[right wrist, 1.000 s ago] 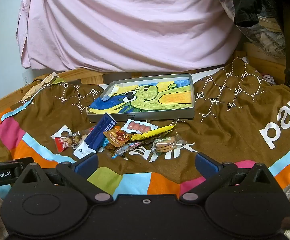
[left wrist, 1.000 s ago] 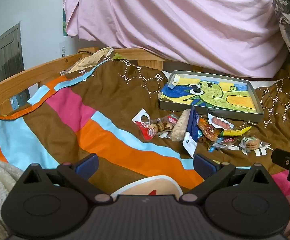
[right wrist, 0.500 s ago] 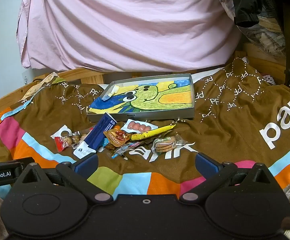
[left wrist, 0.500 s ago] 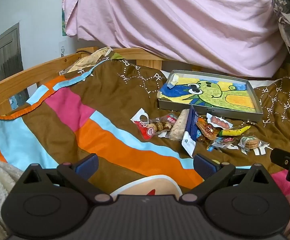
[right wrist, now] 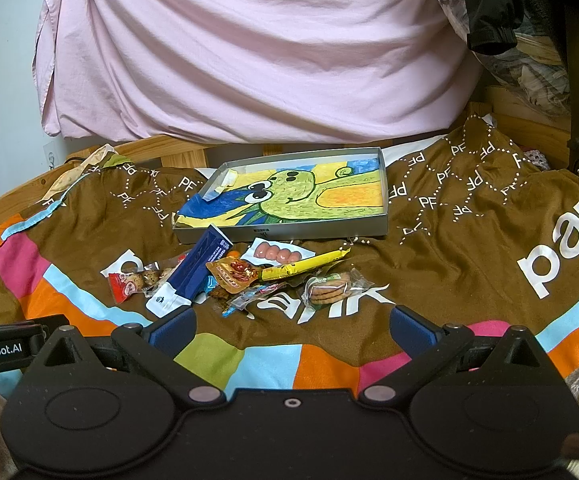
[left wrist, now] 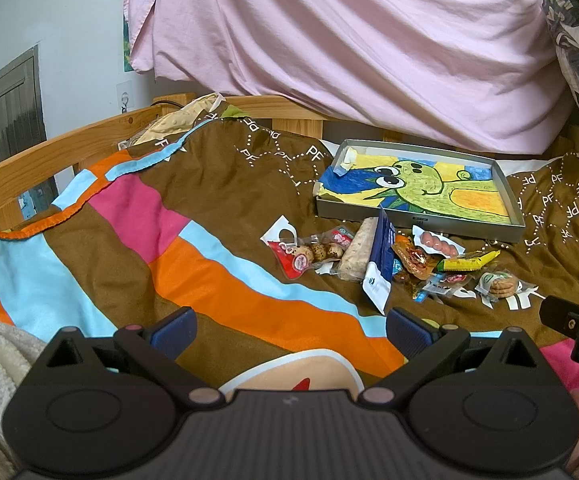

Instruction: Organize snacks

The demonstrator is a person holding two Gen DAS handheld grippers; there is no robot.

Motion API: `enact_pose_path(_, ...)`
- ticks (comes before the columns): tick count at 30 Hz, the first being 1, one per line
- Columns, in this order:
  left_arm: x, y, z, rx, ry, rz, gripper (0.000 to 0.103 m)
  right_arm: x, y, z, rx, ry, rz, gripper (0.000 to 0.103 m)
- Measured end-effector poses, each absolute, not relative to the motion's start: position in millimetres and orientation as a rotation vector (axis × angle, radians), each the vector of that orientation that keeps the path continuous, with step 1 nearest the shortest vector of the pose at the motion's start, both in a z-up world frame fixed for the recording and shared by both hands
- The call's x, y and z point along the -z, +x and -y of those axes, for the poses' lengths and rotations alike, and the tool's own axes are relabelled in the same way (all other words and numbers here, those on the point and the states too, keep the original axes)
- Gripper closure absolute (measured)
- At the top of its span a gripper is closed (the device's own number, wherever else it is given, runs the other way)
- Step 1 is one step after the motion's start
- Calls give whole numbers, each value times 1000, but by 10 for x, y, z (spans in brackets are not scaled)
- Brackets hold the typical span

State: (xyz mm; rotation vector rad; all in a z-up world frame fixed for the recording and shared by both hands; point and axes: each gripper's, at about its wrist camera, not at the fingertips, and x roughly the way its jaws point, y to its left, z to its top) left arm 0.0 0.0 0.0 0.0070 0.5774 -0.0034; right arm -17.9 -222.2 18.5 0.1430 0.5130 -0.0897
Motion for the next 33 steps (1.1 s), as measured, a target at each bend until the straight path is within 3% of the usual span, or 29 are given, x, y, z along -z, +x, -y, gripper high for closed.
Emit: enact_pose_path(33, 23, -11, 14, 2, 7, -580, 1, -178, -176, 2214, 90, 142, -514, 1)
